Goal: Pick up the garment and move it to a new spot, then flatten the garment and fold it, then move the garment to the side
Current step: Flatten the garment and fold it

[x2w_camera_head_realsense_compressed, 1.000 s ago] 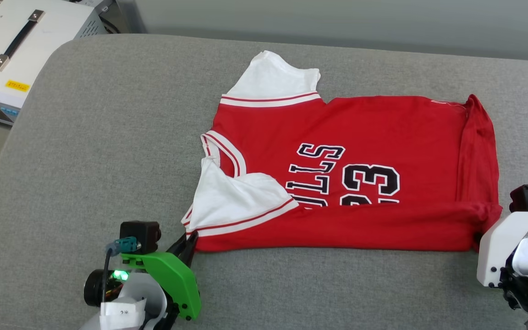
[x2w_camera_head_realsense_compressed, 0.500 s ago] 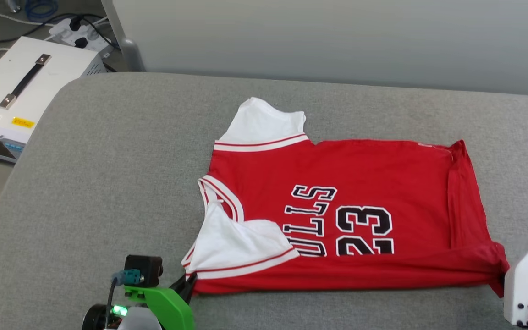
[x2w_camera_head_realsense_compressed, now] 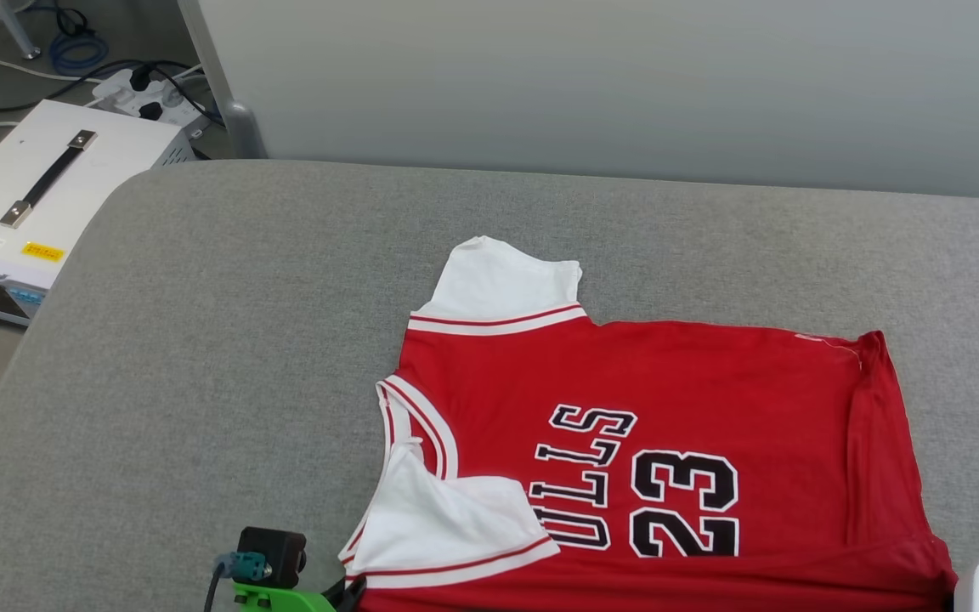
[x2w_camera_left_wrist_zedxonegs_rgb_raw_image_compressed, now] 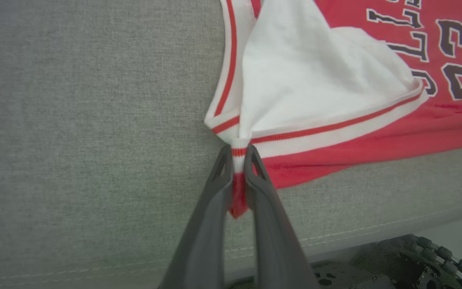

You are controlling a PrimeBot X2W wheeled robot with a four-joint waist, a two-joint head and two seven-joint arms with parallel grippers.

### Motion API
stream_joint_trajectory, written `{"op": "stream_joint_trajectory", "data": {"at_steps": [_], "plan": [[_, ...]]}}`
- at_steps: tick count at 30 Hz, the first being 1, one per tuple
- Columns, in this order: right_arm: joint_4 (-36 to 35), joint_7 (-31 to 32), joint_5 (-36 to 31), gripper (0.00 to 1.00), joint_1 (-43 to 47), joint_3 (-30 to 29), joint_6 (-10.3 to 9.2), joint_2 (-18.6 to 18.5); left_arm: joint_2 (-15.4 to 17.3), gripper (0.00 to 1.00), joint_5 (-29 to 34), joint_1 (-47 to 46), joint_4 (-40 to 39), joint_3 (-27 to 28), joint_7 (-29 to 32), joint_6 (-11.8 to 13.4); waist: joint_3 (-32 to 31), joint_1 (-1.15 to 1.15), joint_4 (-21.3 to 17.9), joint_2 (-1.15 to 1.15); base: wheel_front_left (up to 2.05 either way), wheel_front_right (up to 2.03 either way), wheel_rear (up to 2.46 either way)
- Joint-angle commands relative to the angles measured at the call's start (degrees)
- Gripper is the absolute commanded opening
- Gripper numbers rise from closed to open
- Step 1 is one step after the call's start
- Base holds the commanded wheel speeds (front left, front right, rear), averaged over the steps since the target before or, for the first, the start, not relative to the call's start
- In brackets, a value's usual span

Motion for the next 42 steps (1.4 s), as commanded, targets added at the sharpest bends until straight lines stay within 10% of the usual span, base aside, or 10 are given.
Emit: {"op": "stream_joint_trajectory", "data": {"at_steps": [1,6,8,9,10,28,42], "plan": [[0.04,-0.59,-0.66,0.0,0.3,-0.53,-0.1,-0.03,0.12,0.0,-0.5,-0.19,0.76,0.03,0.15,-0.12,0.64,0.0,-0.17,0.0,0.0,0.0,0.0],[1.95,-2.85,-1.06,0.0,-0.99,-0.16,-0.1,0.74,-0.99,0.0,-0.06,-1.59,2.92,-0.54,0.09,-0.92,1.4,0.0,-0.3,0.0,0.0,0.0,0.0],[2.71,-4.07,-1.2,0.0,-1.51,-0.1,-0.1,0.86,-1.39,0.89,0.19,-2.07,3.74,-0.64,-0.21,-1.07,1.39,0.0,-0.3,0.0,0.0,0.0,0.0],[3.03,-4.96,-1.31,0.28,-1.78,0.0,-0.1,0.86,-1.59,1.0,0.27,-2.26,4.17,-0.72,-0.29,-1.17,1.31,0.0,-0.27,0.0,0.0,0.0,0.0],[3.29,-5.68,-1.36,1.0,-1.98,0.11,-0.1,0.82,-1.75,1.0,0.32,-2.42,4.5,-0.76,-0.39,-1.24,1.13,0.0,-0.25,0.0,0.0,0.0,0.0],[-2.42,-34.17,3.22,1.0,-5.15,6.53,-0.1,-1.64,-4.08,1.0,4.27,-4.83,-2.09,7.13,-18.16,-2.84,-2.93,0.0,-0.7,0.0,0.0,0.0,0.0],[-2.42,-48.87,2.4,1.0,-3.87,9.52,-0.1,1.52,-9.1,1.0,16.72,0.05,-6.4,17.83,-19.1,-7.12,0.35,0.0,-2.95,0.0,0.0,0.0,0.0]]}}
